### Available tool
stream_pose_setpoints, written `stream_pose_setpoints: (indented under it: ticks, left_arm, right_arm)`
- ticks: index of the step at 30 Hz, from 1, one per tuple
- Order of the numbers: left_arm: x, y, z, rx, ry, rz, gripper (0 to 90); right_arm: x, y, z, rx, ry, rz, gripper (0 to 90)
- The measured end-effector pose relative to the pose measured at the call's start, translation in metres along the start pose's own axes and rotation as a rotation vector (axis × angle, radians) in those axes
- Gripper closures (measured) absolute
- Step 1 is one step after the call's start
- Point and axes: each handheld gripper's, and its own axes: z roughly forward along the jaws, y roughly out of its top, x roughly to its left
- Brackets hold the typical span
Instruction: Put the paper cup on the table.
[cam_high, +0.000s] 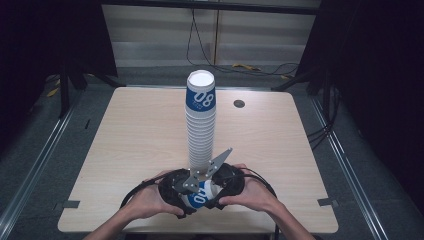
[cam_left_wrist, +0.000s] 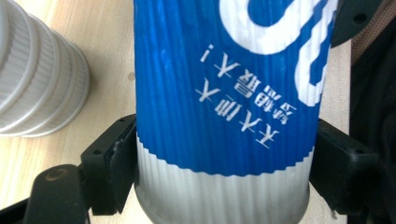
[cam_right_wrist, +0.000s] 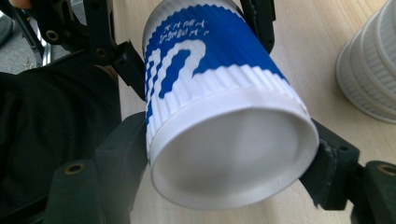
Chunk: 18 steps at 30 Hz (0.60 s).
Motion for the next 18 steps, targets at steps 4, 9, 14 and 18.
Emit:
stream_pose_setpoints:
  ticks: [4, 9, 14, 18]
  left_arm:
    - [-0.005, -0.001, 0.000, -0.050, 0.013, -0.028, 19.0]
    - [-0.005, -0.004, -0.003, -0.067, 0.023, 0.000, 18.2]
    - [-0.005, -0.006, -0.005, -0.095, 0.049, 0.004, 16.7]
    - [-0.003, -0.009, -0.008, -0.174, 0.066, -0.046, 15.8]
  right_arm:
    - [0.001, 0.001, -0.002, -0.006, 0.016, -0.008, 28.4]
    - [0.002, 0.000, -0.004, -0.012, 0.009, -0.009, 29.5]
    - [0.002, -0.001, -0.006, -0.026, 0.005, -0.014, 29.7]
    - [0.003, -0.001, -0.009, -0.047, -0.023, -0.030, 30.0]
